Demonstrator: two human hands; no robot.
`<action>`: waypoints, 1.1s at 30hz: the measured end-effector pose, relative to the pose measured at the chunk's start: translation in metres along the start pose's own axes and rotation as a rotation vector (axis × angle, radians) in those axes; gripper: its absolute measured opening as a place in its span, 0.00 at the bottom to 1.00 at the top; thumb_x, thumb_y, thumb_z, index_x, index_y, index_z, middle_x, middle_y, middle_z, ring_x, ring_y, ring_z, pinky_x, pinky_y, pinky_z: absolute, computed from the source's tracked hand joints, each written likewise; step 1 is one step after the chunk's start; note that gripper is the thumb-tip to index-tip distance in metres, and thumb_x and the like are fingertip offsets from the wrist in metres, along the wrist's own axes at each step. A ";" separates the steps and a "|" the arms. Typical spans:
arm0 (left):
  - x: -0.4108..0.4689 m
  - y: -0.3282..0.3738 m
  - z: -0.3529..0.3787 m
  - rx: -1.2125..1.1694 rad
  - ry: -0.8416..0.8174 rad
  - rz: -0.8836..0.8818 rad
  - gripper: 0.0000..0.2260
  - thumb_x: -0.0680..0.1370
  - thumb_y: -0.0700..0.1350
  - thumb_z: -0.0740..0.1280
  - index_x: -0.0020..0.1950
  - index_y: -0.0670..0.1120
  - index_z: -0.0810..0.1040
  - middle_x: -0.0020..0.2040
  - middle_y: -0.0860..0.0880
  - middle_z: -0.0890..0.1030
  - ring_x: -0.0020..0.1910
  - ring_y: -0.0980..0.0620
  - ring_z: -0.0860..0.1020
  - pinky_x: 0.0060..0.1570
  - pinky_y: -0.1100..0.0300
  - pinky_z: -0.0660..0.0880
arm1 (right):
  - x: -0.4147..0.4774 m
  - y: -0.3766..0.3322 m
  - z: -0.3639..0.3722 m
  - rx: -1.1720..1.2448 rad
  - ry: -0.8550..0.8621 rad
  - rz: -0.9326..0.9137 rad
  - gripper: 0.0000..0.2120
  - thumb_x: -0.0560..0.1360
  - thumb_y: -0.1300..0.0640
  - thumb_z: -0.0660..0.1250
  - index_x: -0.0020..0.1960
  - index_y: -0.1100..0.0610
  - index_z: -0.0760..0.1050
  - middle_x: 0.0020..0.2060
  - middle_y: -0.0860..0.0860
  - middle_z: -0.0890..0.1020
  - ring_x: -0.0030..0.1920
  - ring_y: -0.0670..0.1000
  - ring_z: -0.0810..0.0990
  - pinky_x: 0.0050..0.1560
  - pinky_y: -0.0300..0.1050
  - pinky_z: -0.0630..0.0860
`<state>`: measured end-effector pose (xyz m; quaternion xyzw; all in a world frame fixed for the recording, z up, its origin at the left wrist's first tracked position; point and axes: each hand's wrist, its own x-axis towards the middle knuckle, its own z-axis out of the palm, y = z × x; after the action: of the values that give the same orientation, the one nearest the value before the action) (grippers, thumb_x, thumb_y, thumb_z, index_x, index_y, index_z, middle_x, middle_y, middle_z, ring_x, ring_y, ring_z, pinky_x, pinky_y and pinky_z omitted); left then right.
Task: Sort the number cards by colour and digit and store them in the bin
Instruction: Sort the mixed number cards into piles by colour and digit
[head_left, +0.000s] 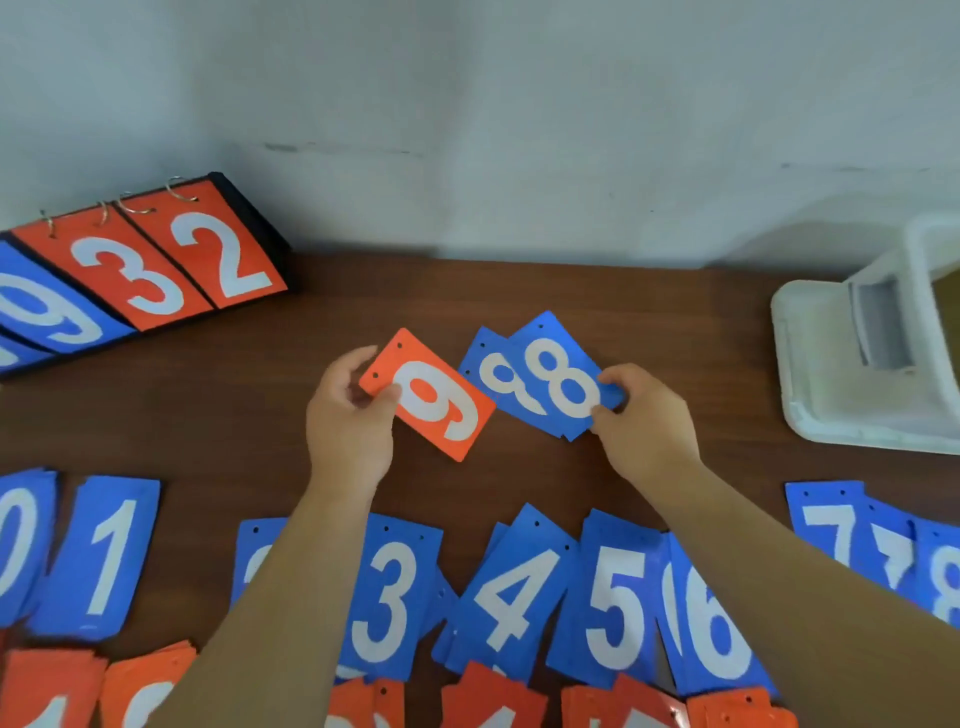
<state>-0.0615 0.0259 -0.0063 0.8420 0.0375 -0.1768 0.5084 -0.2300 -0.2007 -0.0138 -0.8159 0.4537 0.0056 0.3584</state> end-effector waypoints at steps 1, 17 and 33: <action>-0.009 0.000 -0.004 -0.028 -0.005 -0.034 0.20 0.77 0.41 0.73 0.65 0.58 0.77 0.52 0.60 0.81 0.52 0.61 0.80 0.52 0.61 0.79 | -0.007 0.002 -0.004 0.000 0.026 0.016 0.13 0.76 0.58 0.67 0.58 0.46 0.76 0.45 0.46 0.80 0.41 0.49 0.79 0.36 0.42 0.73; -0.177 0.009 -0.033 -0.093 -0.131 -0.002 0.15 0.80 0.42 0.67 0.62 0.60 0.78 0.54 0.54 0.83 0.48 0.54 0.83 0.41 0.59 0.80 | -0.190 0.079 -0.087 0.389 0.122 0.181 0.09 0.76 0.58 0.71 0.50 0.44 0.82 0.45 0.42 0.85 0.41 0.47 0.84 0.42 0.48 0.81; -0.388 -0.034 0.044 0.022 -0.340 0.259 0.17 0.77 0.39 0.70 0.58 0.60 0.79 0.44 0.50 0.82 0.32 0.60 0.77 0.30 0.68 0.71 | -0.357 0.256 -0.161 0.611 0.279 0.296 0.11 0.68 0.61 0.74 0.47 0.47 0.84 0.44 0.54 0.84 0.37 0.55 0.83 0.45 0.58 0.83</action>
<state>-0.4440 0.0496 0.0769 0.8034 -0.1590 -0.2498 0.5166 -0.6814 -0.1179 0.0766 -0.5898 0.5919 -0.1897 0.5156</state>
